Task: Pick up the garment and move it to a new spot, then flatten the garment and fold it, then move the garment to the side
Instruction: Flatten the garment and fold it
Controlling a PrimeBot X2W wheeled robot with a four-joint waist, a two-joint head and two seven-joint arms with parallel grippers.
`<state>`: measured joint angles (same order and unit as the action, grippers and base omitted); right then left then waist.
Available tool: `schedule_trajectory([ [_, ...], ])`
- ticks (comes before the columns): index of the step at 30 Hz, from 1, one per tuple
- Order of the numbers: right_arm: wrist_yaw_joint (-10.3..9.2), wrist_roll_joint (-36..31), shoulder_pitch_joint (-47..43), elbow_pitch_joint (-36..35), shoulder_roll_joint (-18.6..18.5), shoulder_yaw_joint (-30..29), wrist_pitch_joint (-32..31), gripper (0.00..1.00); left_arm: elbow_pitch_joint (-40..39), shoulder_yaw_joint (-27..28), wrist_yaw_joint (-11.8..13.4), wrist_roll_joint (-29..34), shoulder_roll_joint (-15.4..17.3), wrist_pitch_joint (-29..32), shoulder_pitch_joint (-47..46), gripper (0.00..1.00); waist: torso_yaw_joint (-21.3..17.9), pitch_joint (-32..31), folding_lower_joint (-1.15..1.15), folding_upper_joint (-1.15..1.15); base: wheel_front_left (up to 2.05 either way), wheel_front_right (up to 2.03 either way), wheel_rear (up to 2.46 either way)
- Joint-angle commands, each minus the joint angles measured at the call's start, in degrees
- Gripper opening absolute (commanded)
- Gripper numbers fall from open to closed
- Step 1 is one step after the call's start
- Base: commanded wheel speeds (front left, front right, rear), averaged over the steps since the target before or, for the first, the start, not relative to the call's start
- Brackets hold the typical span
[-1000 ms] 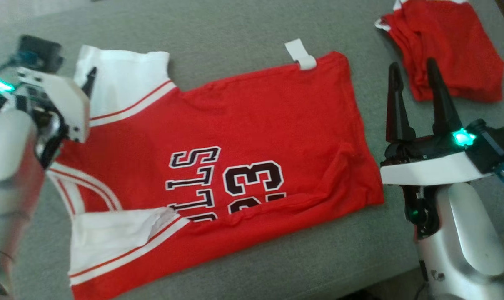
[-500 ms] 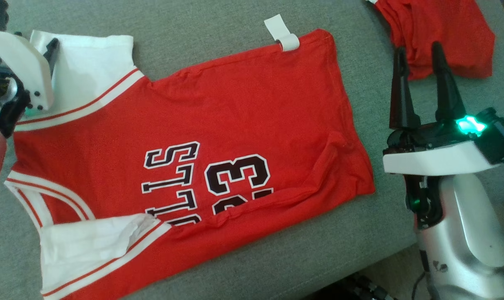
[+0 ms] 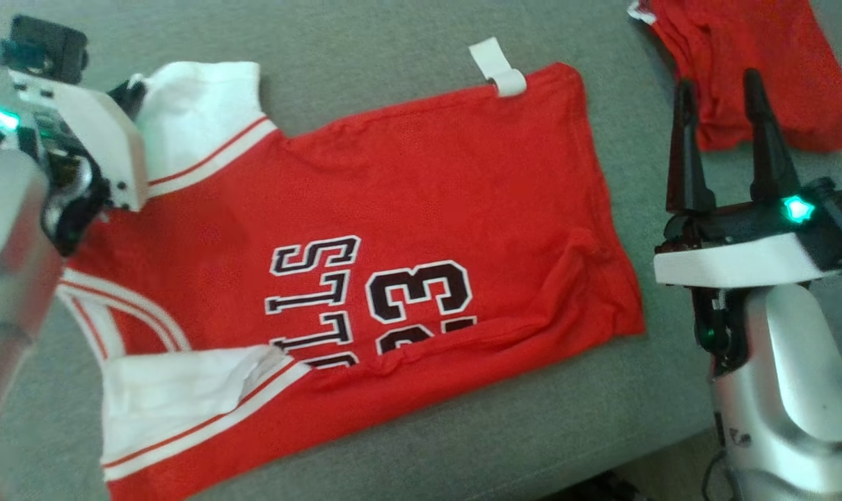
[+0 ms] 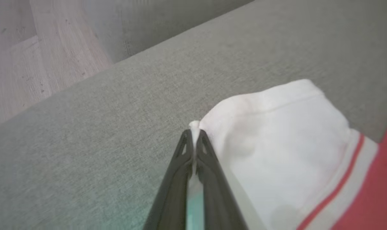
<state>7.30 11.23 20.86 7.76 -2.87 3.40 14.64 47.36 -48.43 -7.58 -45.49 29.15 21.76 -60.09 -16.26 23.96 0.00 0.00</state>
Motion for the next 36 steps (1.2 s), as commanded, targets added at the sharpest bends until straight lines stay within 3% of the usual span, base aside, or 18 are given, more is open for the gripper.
schedule_trajectory([
  [1, 0.19, -1.52, 1.66, -1.00, -0.01, 0.95, 0.36, 1.00, -1.55, 1.54, 0.09, -0.53, 1.95, -2.53, -1.40, 0.00, 1.83, -1.84, 0.00, 0.00, 0.00, 0.00, 0.00],
  [5, 0.19, -5.45, 3.96, 2.67, -2.11, 0.56, -0.50, 1.00, -2.90, 0.90, 0.09, -1.77, 0.08, -9.80, -1.14, 0.00, 5.16, -4.13, 0.00, 0.00, 0.00, 0.00, 0.00],
  [8, 0.19, -4.91, 6.61, 5.90, -5.12, 0.75, -3.53, 1.00, -3.75, -0.20, 0.09, -0.94, -0.71, -14.61, -1.13, 0.00, 7.71, -5.67, 0.00, 0.00, 0.00, 0.00, 0.00],
  [14, 0.19, 2.26, 11.35, 14.66, -11.49, 3.61, -12.11, 1.00, -7.81, -3.02, 0.09, 0.66, -2.53, -21.28, -0.11, 0.00, 13.12, -7.91, 0.00, 0.00, 0.00, 0.00, 0.00],
  [23, 0.19, 6.73, 14.85, 27.51, -16.94, 10.17, -17.99, 1.00, -15.24, -5.01, 0.28, 1.06, -1.84, -21.60, 2.19, 0.00, 17.17, -7.57, 0.00, 0.00, 0.00, 0.00, 0.00],
  [29, 0.19, 4.78, 18.80, 36.03, -18.13, 12.11, -19.15, 1.00, -19.98, -5.58, 0.72, 1.28, -1.03, -20.26, 2.07, 0.00, 18.20, -6.28, 0.00, 0.00, 0.00, 0.00, 0.00],
  [36, 0.19, 3.03, 23.09, 44.07, -17.09, 13.71, -21.39, 1.00, -23.38, -5.55, 1.54, 1.24, -0.05, -18.74, 1.25, 0.00, 18.68, -4.60, 0.00, 0.00, 0.00, 0.00, 0.00],
])
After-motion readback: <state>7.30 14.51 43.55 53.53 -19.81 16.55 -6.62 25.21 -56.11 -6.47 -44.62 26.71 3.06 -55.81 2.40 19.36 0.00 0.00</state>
